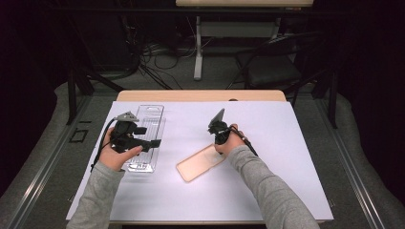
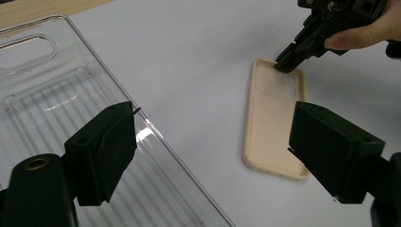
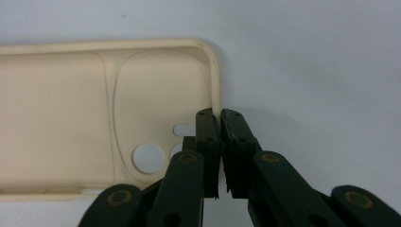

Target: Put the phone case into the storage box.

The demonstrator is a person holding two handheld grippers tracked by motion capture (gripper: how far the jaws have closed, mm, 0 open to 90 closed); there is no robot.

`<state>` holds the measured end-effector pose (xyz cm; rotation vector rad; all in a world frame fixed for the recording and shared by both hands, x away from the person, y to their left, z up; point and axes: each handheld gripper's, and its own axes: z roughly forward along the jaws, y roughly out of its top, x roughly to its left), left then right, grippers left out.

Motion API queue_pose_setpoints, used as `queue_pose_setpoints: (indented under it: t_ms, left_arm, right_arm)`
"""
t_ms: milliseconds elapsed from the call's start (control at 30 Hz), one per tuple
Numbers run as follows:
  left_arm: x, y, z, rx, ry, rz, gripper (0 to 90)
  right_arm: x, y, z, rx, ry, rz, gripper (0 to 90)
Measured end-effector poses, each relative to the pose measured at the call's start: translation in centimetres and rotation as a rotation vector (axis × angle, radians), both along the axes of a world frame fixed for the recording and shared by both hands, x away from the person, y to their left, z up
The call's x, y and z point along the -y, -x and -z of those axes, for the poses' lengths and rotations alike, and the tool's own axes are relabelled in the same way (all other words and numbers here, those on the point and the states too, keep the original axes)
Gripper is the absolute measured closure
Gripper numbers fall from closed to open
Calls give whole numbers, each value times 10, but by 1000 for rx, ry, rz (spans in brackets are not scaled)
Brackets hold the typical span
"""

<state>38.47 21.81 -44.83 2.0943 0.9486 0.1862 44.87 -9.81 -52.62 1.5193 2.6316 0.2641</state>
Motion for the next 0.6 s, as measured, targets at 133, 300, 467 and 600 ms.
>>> queue_pose_setpoints:
  t_ms: [133, 300, 467, 600]
  left_arm:
    - [0, 0, 1, 1, 2, -4, 159]
    - [0, 0, 1, 0, 0, -3, 159]
    - [0, 0, 1, 2, -2, -4, 159]
    - [0, -1, 1, -1, -3, -4, 159]
  right_arm:
    - [0, 0, -2, -16, 20, 0, 868]
    - [0, 0, -2, -18, 24, 5, 870]
    - [0, 1, 0, -11, -4, 30, 872]
    - [1, 0, -1, -20, 4, 29, 874]
